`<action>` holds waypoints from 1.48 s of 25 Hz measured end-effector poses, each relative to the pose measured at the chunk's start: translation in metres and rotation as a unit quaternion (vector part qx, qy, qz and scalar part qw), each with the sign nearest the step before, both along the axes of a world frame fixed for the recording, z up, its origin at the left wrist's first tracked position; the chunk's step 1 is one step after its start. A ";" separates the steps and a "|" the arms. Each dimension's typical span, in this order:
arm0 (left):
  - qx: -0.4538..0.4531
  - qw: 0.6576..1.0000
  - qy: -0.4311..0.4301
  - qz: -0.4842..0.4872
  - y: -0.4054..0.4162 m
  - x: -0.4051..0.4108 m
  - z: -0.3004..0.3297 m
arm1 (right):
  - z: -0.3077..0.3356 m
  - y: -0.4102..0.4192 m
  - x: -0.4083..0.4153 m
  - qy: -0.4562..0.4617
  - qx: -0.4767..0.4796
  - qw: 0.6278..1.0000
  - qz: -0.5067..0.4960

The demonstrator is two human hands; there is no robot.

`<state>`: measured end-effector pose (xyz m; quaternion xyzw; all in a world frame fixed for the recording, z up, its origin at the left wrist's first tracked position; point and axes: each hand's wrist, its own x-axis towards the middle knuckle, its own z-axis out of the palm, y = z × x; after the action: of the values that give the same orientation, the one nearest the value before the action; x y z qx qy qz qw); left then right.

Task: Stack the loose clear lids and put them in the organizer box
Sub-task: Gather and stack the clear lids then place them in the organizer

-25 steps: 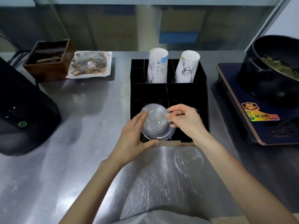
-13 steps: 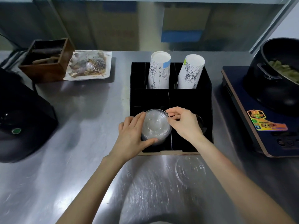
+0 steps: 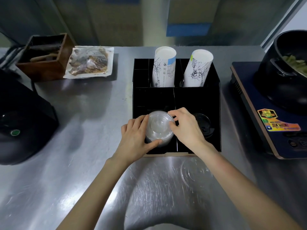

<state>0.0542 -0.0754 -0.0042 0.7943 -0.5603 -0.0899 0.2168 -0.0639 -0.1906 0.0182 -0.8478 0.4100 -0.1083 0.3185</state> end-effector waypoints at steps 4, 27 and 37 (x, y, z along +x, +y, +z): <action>-0.005 1.000 0.007 -0.004 0.001 -0.001 0.002 | 0.002 0.002 -0.004 -0.006 0.005 1.000 -0.002; -0.009 0.971 0.080 -0.227 0.021 -0.093 -0.011 | -0.024 0.047 -0.137 -0.097 0.000 0.982 -0.159; 0.135 0.961 0.019 -0.241 0.024 -0.113 -0.047 | -0.061 0.064 -0.154 0.062 0.052 0.993 -0.084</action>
<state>-0.0586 -0.0511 -0.0516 0.6556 -0.7138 -0.2293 0.0898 -0.2178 -0.1261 -0.0433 -0.7978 0.5035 -0.0606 0.3260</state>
